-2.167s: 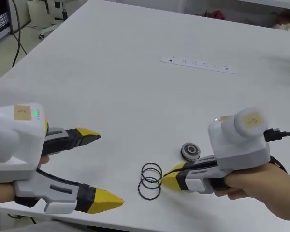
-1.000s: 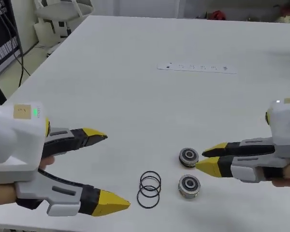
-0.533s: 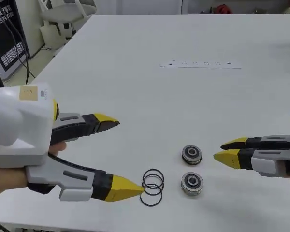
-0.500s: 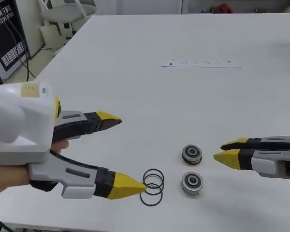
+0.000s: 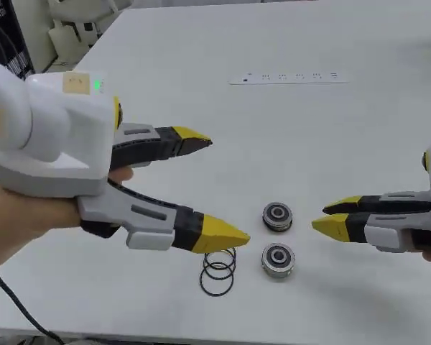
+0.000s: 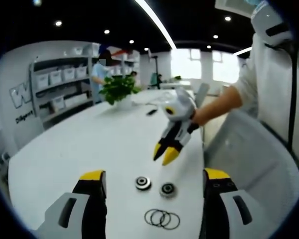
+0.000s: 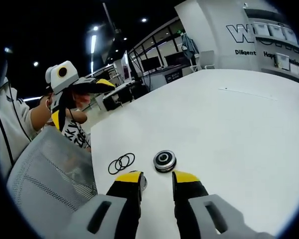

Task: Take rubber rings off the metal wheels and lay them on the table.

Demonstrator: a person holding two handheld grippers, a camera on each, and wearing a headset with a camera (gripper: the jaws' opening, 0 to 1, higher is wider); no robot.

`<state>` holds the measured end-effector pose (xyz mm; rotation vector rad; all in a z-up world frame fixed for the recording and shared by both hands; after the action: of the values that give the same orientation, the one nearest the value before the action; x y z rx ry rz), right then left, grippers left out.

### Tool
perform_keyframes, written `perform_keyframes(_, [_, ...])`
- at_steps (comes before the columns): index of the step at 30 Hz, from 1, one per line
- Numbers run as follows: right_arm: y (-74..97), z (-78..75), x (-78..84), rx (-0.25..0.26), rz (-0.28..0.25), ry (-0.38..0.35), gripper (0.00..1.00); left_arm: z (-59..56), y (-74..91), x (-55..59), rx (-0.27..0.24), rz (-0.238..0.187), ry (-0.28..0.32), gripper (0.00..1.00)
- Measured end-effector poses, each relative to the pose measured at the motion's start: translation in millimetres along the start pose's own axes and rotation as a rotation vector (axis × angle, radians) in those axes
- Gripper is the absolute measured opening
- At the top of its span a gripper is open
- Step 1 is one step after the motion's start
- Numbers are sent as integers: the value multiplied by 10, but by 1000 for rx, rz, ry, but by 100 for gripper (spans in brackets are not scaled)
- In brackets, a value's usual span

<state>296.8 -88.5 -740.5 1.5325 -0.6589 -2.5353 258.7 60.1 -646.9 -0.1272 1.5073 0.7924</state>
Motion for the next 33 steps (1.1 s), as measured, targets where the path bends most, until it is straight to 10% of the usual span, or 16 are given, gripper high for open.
perform_keyframes(33, [-255,-277,49,-28,40,71,25,201,-672,31,89,11,-52,68])
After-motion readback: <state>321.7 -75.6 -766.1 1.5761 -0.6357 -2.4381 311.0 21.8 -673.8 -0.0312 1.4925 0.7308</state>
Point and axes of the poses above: the centre of the closed fingertips' face, and the gripper's own axes: y roughly backward along the fingers, z roughly to its left, x roughly out of its underside, the point moved 4 cm from there along y, roughly backward along the fingers, and after that the axes turned 10 degrees about -x, right-handed, at the moved point
